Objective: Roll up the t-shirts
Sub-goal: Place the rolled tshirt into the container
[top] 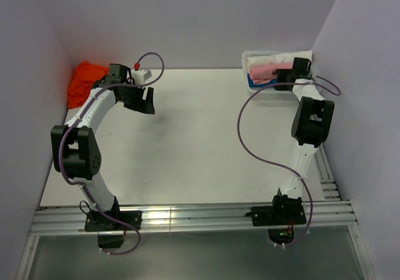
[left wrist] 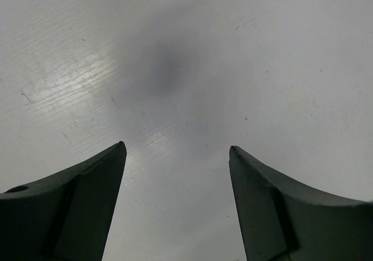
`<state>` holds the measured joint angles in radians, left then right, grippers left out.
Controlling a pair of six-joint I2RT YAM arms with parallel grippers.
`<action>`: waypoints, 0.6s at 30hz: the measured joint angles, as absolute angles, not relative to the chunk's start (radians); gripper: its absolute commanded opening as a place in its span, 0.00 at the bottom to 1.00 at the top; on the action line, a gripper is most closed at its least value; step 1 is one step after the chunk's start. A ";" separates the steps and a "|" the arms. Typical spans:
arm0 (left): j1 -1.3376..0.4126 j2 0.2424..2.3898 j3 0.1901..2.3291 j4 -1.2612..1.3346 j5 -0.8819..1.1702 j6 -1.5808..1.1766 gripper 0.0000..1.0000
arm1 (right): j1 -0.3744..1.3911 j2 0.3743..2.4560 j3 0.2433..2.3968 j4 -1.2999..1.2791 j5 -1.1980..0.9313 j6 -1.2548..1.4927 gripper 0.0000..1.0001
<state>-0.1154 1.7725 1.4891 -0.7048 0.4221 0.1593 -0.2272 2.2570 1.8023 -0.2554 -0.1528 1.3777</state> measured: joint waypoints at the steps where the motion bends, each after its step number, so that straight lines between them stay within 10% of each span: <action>1: -0.115 1.773 1.489 -0.705 0.423 0.159 0.77 | -0.227 2.253 1.800 -0.258 -0.154 1.375 0.55; 18: -0.115 1.771 1.489 -0.702 0.448 0.136 0.77 | -0.234 2.141 1.753 -0.303 -0.161 1.328 0.43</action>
